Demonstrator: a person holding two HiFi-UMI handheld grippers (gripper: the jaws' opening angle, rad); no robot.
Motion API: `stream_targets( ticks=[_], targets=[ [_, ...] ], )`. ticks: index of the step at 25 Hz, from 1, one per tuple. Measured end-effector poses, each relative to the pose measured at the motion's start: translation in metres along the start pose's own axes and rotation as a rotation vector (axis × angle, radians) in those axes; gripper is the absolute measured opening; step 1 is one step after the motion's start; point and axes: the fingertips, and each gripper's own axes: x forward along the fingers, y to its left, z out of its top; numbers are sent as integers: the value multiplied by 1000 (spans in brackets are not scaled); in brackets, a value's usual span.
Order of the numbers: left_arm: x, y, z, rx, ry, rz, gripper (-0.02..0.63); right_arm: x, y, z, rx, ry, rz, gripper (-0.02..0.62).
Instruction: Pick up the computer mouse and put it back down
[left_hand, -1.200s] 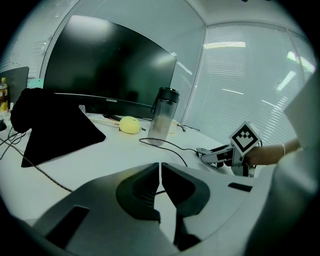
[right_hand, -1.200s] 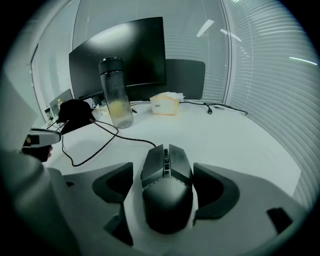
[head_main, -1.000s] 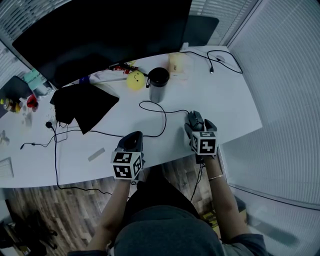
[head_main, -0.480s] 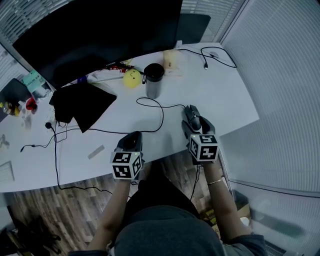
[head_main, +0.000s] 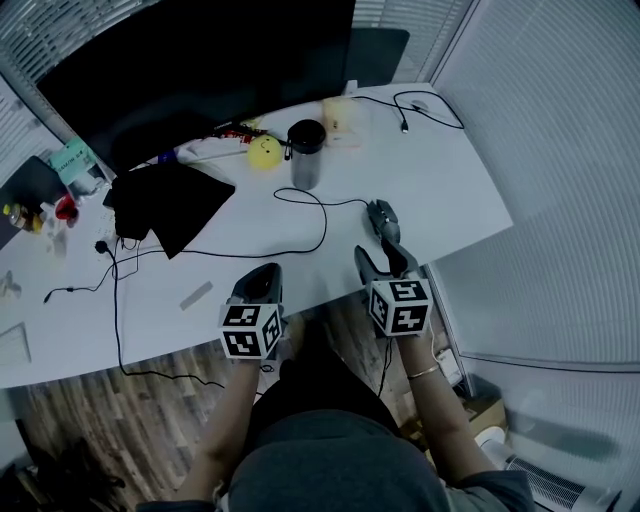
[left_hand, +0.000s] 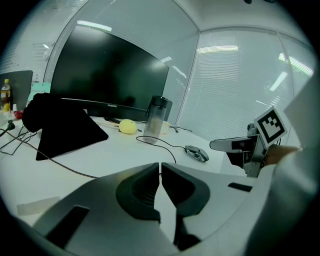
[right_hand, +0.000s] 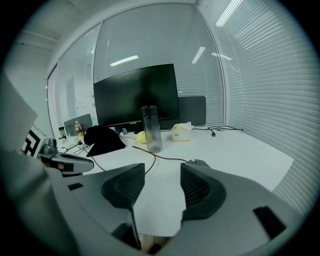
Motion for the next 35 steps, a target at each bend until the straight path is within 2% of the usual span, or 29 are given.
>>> stream_targets(
  ticks=[9, 35],
  targets=[
    [-25, 2, -1, 9, -26, 10, 31, -21, 29, -7, 48, -32, 33, 179],
    [-90, 9, -18, 10, -74, 40, 32, -65, 90, -28, 53, -65, 64, 6]
  ],
)
